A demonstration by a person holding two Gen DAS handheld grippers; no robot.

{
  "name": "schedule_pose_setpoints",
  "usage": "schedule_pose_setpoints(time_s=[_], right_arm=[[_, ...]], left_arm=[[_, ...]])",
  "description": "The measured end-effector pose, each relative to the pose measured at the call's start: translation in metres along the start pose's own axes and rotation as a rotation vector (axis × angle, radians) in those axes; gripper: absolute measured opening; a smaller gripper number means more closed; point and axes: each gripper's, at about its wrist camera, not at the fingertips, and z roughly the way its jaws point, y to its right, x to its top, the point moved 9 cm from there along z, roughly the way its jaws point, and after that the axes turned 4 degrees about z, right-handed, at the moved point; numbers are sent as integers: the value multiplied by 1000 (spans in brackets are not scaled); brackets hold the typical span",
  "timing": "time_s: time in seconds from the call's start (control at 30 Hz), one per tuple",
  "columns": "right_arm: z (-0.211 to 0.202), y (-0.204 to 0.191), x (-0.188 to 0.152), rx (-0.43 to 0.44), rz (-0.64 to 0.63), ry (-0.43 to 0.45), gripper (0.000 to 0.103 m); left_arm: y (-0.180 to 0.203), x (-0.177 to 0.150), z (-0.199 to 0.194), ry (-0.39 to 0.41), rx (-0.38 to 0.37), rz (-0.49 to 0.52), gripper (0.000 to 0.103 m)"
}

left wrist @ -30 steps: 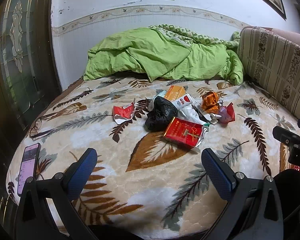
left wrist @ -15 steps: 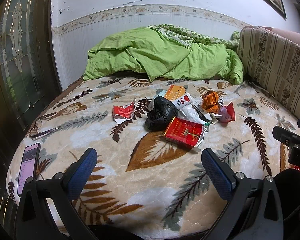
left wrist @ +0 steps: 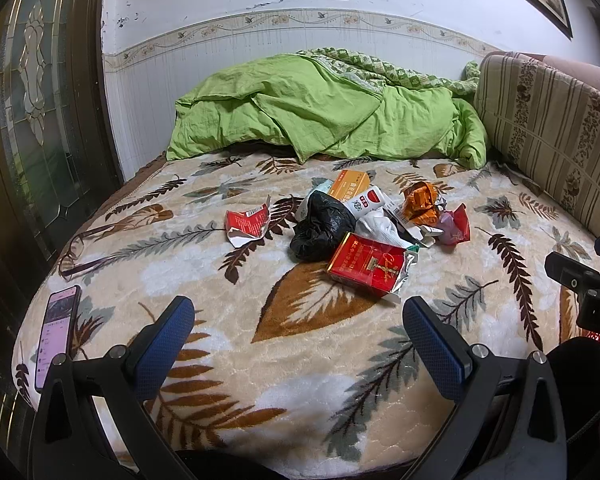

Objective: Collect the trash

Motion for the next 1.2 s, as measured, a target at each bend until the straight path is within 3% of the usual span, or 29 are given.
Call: schedule_pose_setpoints(time_s=[0.77, 0.97, 1.07, 1.1, 1.13, 1.2], right_arm=[[0, -1, 0, 3, 1, 0, 102], [7, -4, -2, 58, 25, -45, 101], [16, -5, -6, 97, 37, -109, 88], [20, -4, -7, 123, 57, -153, 76], [25, -4, -9, 138, 64, -194, 67], [35, -2, -10, 167, 99, -238, 62]], left_arm=[[1, -1, 0, -5, -1, 2, 103], [1, -7, 8, -49, -52, -23, 103], [6, -9, 18, -86, -100, -40, 102], [10, -8, 23, -102, -121, -44, 101], [12, -9, 27, -112, -136, -47, 96], [18, -8, 34, -137, -161, -48, 81]])
